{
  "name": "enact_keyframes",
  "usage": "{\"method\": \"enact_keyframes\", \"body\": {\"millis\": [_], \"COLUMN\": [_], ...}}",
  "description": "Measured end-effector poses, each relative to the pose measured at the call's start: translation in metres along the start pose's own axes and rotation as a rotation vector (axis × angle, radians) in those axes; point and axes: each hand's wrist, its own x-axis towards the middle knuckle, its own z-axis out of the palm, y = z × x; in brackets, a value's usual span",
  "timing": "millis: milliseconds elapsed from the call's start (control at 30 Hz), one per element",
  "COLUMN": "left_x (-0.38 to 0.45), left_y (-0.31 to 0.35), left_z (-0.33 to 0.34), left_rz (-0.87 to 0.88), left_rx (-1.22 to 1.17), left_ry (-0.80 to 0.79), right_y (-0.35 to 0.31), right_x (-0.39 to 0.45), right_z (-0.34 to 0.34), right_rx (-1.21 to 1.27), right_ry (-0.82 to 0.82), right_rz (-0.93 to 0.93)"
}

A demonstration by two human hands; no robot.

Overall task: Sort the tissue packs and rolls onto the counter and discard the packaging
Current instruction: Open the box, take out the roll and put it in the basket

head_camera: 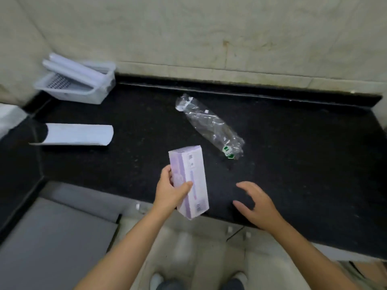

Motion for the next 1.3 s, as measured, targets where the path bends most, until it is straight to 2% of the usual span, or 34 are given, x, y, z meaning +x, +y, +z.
{"method": "enact_keyframes", "body": {"millis": [100, 167, 300, 400, 467, 633, 700, 800, 900, 1000, 1167, 1300], "left_x": [-0.01, -0.016, -0.027, -0.029, -0.026, -0.02, -0.018, -0.007, 0.02, 0.054, 0.096, 0.12], "left_y": [-0.008, -0.012, -0.021, -0.028, -0.039, -0.066, -0.078, -0.093, -0.098, -0.096, -0.101, -0.104], "left_z": [-0.079, -0.128, -0.227, -0.283, -0.315, -0.368, -0.38, -0.393, -0.41, -0.437, -0.477, -0.5], "left_rz": [0.027, 0.043, 0.036, 0.027, -0.013, 0.01, 0.0, -0.13, -0.209, -0.259, -0.314, -0.344], "left_rx": [0.111, 0.163, 0.255, 0.284, 0.287, 0.522, 0.688, 0.865, 0.887, 0.921, 0.966, 0.888], "left_ry": [-0.107, -0.191, -0.305, -0.318, -0.265, 0.058, 0.058, 0.017, 0.082, 0.114, 0.056, -0.017], "right_y": [-0.062, -0.108, -0.201, -0.25, -0.271, -0.295, -0.302, -0.317, -0.333, -0.349, -0.368, -0.381], "right_x": [0.035, 0.055, 0.089, 0.102, 0.108, 0.126, 0.136, 0.156, 0.18, 0.204, 0.241, 0.271], "right_z": [0.031, 0.054, 0.117, 0.159, 0.187, 0.243, 0.262, 0.289, 0.316, 0.345, 0.386, 0.4], "right_rx": [0.124, 0.206, 0.239, 0.281, 0.335, 0.42, 0.446, 0.593, 0.666, 0.625, 0.494, 0.556], "right_ry": [-0.034, -0.126, -0.466, -0.673, -0.677, -0.494, -0.421, -0.38, -0.431, -0.482, -0.515, -0.579], "right_rz": [-0.029, -0.076, -0.17, -0.166, -0.14, 0.018, 0.107, 0.238, 0.274, 0.226, 0.18, 0.25]}}
